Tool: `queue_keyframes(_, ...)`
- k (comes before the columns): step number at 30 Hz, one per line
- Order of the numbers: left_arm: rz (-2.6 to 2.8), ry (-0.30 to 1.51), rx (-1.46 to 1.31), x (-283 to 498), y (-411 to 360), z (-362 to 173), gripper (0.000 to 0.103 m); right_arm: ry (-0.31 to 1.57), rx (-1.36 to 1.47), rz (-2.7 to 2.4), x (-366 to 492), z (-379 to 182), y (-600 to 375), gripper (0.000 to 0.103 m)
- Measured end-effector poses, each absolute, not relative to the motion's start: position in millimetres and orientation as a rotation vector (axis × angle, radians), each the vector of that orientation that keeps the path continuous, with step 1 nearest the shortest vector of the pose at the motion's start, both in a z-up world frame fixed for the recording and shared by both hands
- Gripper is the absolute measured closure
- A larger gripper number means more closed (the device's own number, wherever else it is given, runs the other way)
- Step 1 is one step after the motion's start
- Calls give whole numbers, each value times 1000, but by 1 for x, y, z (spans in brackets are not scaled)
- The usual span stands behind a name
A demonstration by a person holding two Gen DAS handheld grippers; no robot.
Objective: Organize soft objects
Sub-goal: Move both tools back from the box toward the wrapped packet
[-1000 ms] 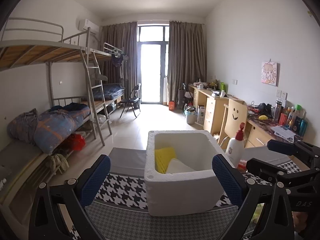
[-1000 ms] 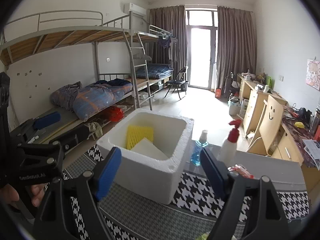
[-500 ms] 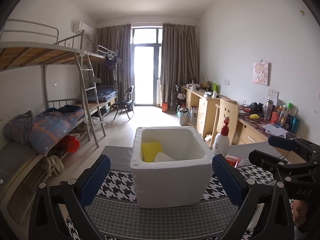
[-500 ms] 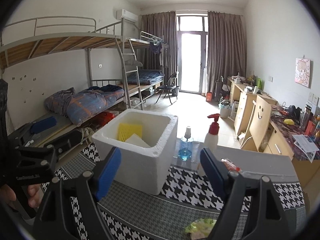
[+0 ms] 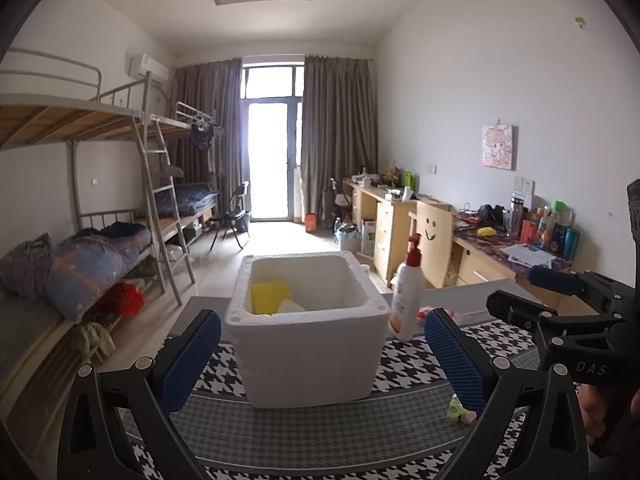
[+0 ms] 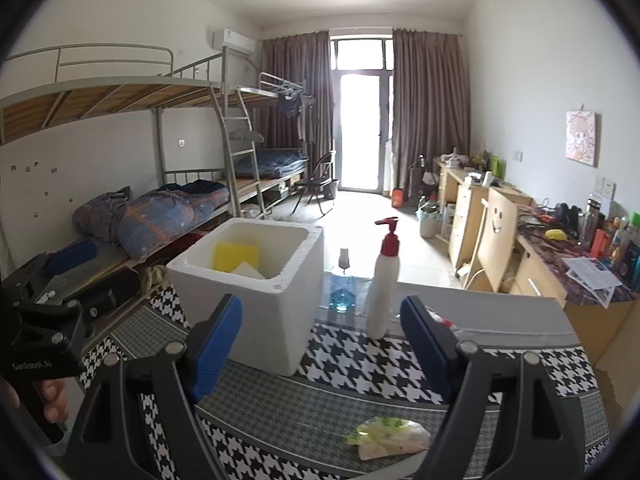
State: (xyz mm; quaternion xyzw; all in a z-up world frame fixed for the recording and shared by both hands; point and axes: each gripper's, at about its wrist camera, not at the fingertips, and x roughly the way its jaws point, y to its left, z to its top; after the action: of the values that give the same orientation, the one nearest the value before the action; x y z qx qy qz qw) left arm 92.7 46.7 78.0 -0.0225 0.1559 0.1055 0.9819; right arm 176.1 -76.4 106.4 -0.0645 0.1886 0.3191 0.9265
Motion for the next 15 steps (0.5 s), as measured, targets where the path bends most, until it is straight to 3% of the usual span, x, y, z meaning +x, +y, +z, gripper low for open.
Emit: queue_keyframes(15,120,319,-56,92,32,66,1,392,-107,596,165,93,-103,19)
